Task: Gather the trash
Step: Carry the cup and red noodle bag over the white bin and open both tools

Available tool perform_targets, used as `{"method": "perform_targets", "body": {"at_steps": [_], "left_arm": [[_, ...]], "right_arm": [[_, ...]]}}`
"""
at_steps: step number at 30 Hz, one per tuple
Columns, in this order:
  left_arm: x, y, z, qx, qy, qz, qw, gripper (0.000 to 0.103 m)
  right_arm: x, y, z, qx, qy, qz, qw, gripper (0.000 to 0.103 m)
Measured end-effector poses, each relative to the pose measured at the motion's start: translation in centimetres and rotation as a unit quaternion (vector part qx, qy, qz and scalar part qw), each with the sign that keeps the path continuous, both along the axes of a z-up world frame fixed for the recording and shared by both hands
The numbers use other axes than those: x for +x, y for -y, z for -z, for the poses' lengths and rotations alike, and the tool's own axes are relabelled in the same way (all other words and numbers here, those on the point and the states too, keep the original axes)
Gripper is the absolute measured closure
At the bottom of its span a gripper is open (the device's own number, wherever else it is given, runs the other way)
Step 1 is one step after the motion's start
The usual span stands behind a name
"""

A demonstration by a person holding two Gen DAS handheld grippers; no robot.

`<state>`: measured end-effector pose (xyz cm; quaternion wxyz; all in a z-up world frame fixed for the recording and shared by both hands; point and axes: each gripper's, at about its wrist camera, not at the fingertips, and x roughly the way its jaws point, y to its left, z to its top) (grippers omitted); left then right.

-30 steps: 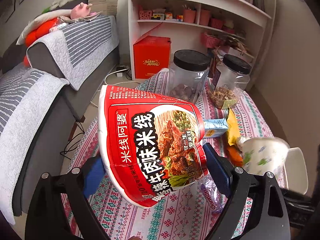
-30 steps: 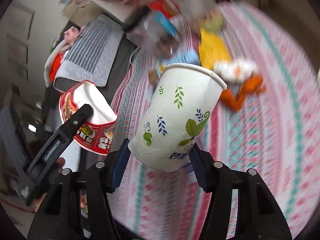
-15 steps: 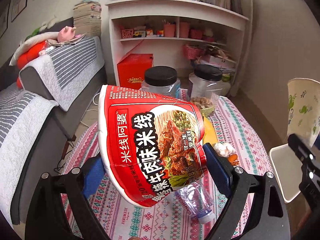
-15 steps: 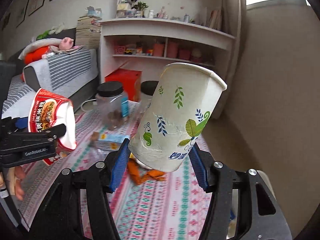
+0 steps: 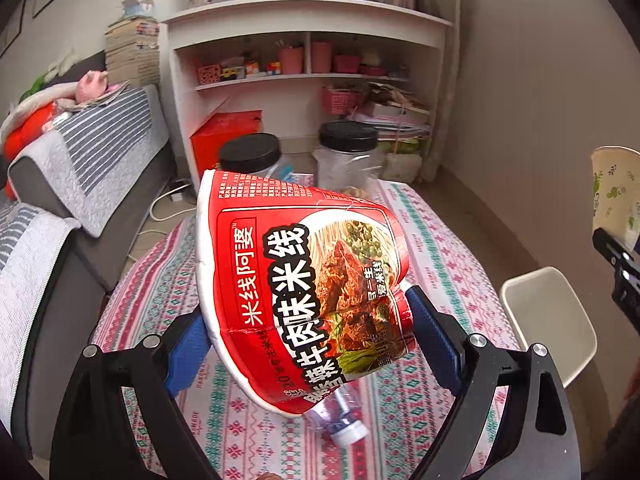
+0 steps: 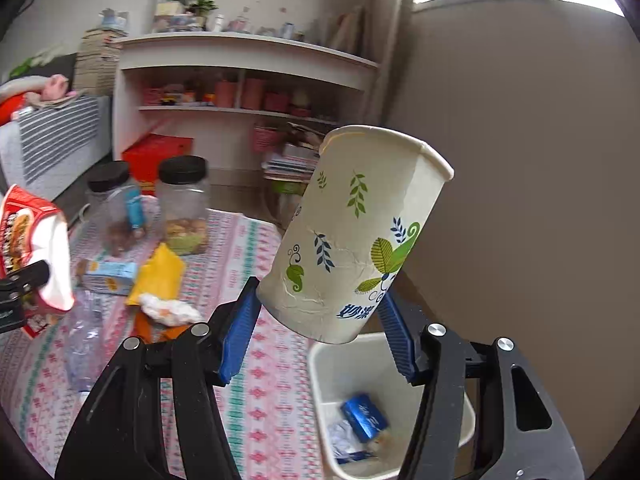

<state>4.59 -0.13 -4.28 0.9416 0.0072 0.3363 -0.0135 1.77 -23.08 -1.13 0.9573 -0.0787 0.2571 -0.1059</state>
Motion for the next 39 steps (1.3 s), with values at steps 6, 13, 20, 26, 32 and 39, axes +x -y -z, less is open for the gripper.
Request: {"method": "perform_targets", "body": {"at_steps": [6, 13, 20, 26, 32, 39], "left_arm": [[-0.3, 3.4, 0.2, -0.003, -0.009, 0.037, 0.9993, 0.015], [-0.5, 9.2, -0.1, 0.023, -0.007, 0.084, 0.9962, 0.015], [0.3, 15.7, 0.1, 0.006, -0.024, 0.130, 0.9912, 0.015], [0.7, 20.5, 0.9, -0.003, -0.048, 0.162, 0.9856, 0.015], [0.8, 24.7, 1.6, -0.007, -0.066, 0.188, 0.9799, 0.015], [0.4, 28.4, 2.1, -0.013, -0.083, 0.225, 0.9706, 0.012]], "right_arm": [[0.3, 5.1, 0.8, 0.006, -0.025, 0.061, 0.998, 0.047], [1.0, 9.9, 1.4, 0.035, -0.076, 0.122, 0.989, 0.041], [-1.4, 14.6, -0.4, 0.094, -0.030, 0.198, 0.975, 0.015], [-3.4, 17.4, -1.8, 0.138, 0.008, 0.229, 0.964, 0.011], [-4.7, 19.3, -2.5, 0.157, 0.026, 0.244, 0.957, 0.009], [-5.5, 20.3, -3.2, 0.172, 0.052, 0.251, 0.951, 0.007]]}}
